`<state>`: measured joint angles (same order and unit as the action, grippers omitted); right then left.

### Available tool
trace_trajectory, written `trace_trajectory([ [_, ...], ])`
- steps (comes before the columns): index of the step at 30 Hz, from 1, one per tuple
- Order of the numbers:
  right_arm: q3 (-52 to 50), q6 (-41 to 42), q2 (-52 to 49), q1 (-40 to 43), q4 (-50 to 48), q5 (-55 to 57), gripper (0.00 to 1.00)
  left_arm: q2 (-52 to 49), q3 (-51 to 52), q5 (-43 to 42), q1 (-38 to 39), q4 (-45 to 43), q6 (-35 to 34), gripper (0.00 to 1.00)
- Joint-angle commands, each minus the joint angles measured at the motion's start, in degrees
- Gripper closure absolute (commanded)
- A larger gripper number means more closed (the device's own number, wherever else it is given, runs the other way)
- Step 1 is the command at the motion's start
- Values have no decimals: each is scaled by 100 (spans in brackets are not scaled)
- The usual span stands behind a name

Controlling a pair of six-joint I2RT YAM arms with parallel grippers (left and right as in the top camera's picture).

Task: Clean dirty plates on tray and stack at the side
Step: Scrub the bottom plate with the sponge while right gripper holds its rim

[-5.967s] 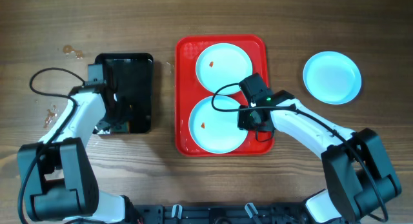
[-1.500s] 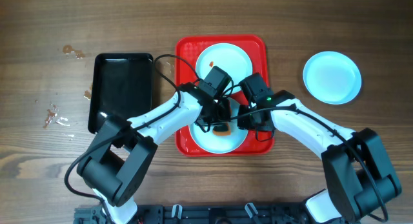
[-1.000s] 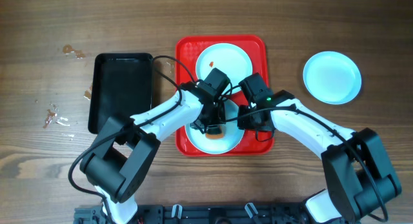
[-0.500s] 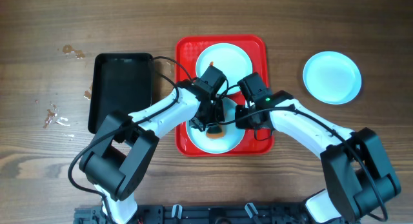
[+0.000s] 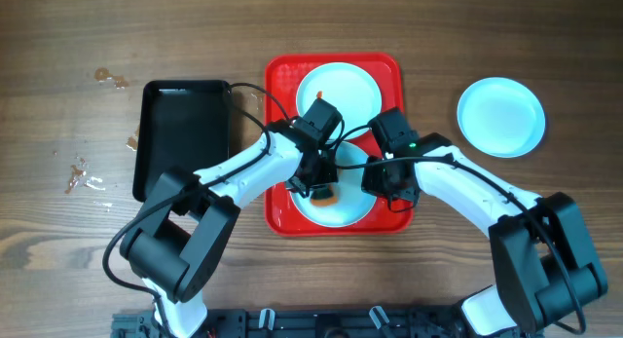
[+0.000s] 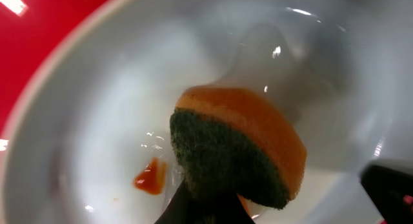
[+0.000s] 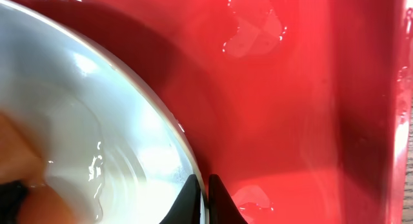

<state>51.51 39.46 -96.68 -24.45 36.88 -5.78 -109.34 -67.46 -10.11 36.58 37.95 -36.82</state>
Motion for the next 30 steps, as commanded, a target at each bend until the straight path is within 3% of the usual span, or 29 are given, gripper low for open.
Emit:
trace_trajectory([
  [1, -166, 247, -192, 192, 136, 754, 96, -243, 81, 1440, -70, 111, 431, 96],
  [9, -166, 251, -192, 192, 160, 754, 96, -243, 81, 3036, -70, 197, 1108, 96],
  [13, -166, 254, -192, 192, 181, 754, 96, -240, 28, 3615, -70, 369, 1108, 96],
  [26, -166, 264, -190, 192, 295, 824, 96, 31, -881, 3611, -87, 1172, 938, 96],
  [30, -164, 164, -190, 192, 282, 863, 96, 70, -881, 3101, -87, 1228, 938, 91],
])
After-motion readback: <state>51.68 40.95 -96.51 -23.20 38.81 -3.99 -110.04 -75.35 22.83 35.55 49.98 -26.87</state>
